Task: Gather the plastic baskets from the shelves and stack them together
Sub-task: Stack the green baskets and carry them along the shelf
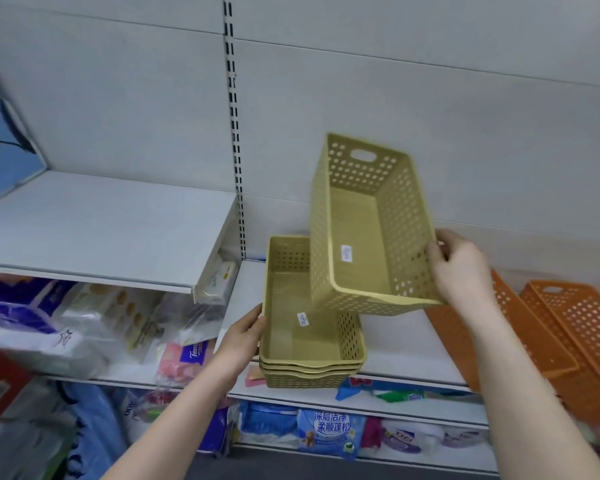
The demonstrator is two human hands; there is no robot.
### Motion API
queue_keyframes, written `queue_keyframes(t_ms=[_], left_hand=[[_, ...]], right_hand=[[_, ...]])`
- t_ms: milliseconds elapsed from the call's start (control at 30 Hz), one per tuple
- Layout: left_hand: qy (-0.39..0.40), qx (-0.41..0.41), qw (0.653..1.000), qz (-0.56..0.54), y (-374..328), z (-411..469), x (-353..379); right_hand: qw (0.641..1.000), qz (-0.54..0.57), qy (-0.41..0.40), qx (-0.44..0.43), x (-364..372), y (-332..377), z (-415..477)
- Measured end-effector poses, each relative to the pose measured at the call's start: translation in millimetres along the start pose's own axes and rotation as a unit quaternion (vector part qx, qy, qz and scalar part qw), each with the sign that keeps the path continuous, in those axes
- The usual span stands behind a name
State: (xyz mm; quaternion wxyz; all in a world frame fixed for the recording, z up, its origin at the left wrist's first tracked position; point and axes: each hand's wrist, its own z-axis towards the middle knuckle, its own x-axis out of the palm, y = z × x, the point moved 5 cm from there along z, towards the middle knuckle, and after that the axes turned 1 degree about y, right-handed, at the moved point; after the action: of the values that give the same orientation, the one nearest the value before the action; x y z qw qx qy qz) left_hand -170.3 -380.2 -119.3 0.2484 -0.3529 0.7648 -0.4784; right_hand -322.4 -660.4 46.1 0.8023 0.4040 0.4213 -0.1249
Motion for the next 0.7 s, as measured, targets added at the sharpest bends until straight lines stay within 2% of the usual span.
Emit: queue_keyframes(t_ms=[233, 467, 567, 700], left_hand=[[0.022, 0.002, 1.0, -0.003, 1, -4, -5], [0.034, -0.003, 0.999, -0.013, 0, -4, -3], [0.043, 0.011, 0.999, -0.007, -2, -1, -3], [0.047, 0.023, 0.998, -0.017, -6, 5, -4]], right_hand=[[0.989, -0.004, 0.144, 0.016, 73, 15, -42], [0.955, -0.164, 0.241, 0.061, 120, 5, -65], [0.954, -0.059, 0.278, 0.099, 131, 1, -67], [0.934, 0.099, 0.296, 0.175, 138, 0, -67]])
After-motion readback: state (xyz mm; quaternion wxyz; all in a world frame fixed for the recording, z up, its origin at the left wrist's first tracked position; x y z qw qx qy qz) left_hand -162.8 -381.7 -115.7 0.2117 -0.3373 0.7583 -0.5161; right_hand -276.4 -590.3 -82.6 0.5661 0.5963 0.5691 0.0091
